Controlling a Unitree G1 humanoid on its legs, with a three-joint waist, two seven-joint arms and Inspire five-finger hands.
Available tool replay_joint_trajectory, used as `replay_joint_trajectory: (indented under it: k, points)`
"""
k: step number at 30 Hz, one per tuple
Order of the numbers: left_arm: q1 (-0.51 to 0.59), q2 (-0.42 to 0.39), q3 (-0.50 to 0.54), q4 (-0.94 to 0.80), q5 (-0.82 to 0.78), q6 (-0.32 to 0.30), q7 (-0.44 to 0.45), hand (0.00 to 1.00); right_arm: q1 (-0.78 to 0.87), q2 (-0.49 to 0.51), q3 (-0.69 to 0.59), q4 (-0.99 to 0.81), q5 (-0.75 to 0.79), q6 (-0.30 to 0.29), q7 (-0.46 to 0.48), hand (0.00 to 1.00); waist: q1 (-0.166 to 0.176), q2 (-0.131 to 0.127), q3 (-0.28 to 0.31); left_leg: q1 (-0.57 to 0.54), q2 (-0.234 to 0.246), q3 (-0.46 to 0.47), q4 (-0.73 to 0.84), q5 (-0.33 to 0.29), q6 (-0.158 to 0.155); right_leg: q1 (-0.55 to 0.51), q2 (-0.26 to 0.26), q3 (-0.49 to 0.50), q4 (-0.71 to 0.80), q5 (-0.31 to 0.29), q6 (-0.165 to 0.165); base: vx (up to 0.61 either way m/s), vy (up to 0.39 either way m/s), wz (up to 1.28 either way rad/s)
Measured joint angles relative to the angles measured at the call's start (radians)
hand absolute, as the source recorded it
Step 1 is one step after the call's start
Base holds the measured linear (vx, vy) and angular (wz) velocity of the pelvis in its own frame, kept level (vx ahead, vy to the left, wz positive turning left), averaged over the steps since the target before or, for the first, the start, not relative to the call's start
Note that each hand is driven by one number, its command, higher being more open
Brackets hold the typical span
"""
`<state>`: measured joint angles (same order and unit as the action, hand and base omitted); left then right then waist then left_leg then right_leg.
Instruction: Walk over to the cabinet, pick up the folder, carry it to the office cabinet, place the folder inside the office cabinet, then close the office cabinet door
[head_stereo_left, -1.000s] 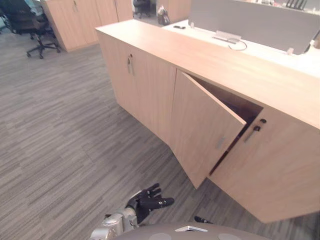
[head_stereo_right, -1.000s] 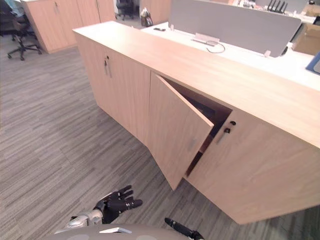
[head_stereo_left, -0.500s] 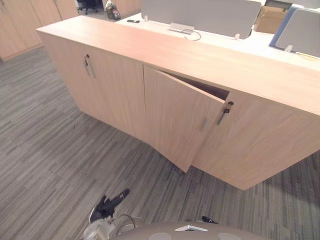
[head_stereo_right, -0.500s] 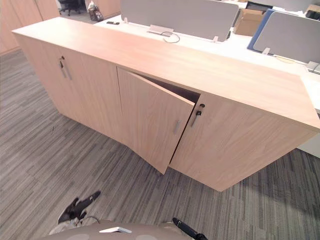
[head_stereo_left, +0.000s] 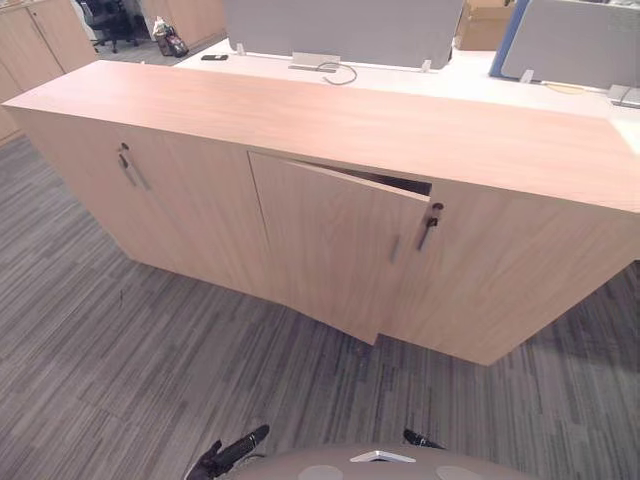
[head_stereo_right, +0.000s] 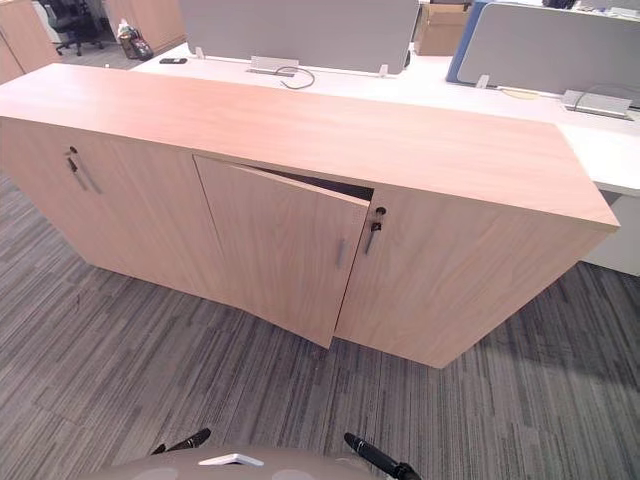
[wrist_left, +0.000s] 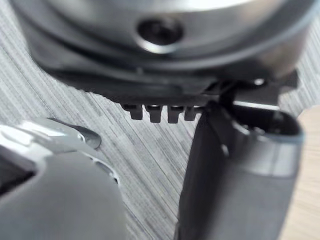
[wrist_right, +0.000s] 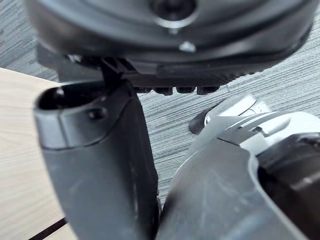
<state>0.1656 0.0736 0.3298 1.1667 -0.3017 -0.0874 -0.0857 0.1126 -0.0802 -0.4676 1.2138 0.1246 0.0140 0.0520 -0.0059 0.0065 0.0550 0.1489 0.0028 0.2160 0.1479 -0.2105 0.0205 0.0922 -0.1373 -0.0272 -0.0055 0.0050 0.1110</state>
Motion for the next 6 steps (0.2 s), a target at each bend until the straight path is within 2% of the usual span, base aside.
replay_joint_trajectory:
  k: [2,6]
  points:
    - [-0.012,0.003,-0.021,-0.001,0.044,-0.002,0.018,1.00,0.003,0.000,0.010,0.000,0.000,-0.001,-0.012,1.00,0.000,-0.004,-0.004,0.002,0.000,0.005,-0.018,0.009,-0.004,-0.001,0.001,-0.009,-0.016,0.002,0.001,-0.04,-0.048,-0.07]
    - [-0.022,0.050,-0.253,-0.050,0.188,-0.006,0.047,1.00,0.011,-0.005,0.048,-0.003,0.002,-0.013,-0.029,1.00,-0.005,-0.005,-0.007,0.000,0.007,0.005,-0.049,0.027,-0.020,-0.007,0.013,-0.016,-0.040,0.016,-0.009,-0.04,-0.051,-0.01]
